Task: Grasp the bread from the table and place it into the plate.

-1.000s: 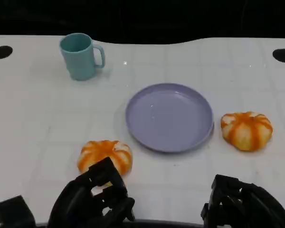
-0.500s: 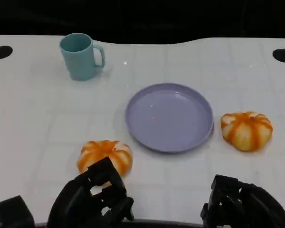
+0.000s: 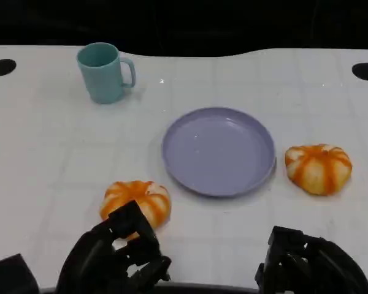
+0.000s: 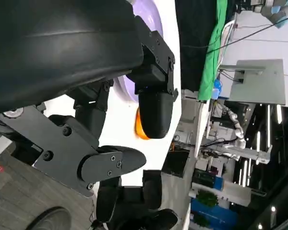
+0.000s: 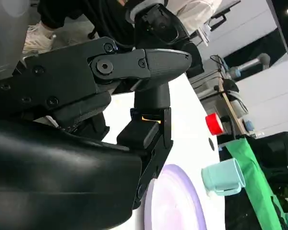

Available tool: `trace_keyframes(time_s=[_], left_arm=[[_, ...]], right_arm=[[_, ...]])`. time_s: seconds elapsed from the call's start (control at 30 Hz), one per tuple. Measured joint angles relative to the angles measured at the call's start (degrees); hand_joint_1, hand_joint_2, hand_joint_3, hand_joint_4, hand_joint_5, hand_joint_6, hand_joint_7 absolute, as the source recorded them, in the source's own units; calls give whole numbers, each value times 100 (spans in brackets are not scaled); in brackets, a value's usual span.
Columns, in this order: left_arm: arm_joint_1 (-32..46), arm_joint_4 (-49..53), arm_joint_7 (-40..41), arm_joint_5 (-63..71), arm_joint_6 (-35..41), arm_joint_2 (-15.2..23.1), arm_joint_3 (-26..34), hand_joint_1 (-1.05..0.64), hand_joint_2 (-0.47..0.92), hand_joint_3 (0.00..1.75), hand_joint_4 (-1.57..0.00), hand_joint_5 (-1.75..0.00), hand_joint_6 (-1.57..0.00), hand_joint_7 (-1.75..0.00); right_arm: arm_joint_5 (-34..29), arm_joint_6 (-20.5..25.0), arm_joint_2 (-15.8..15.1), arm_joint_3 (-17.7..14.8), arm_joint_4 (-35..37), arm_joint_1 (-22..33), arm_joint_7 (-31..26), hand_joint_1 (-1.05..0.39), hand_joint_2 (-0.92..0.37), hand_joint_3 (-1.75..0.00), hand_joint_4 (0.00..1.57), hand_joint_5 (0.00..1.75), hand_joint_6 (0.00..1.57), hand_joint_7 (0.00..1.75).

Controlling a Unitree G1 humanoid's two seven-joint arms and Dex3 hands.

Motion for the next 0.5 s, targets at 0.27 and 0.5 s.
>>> trace_keyframes(time_s=[0.27, 0.5], left_arm=[[-27, -28, 198, 644, -783, 31, 43, -38, 83, 16, -33, -162, -34, -131], [-125, -316, 885, 1786, -1342, 233, 75, -41, 90, 1, -40, -113, -49, -53]], right_arm=[[4, 1, 27, 39, -23, 0, -68, -68, -92, -28, 85, 157, 78, 133], [3, 1, 55, 73, -20, -36, -81, -67, -92, -28, 86, 156, 79, 131]])
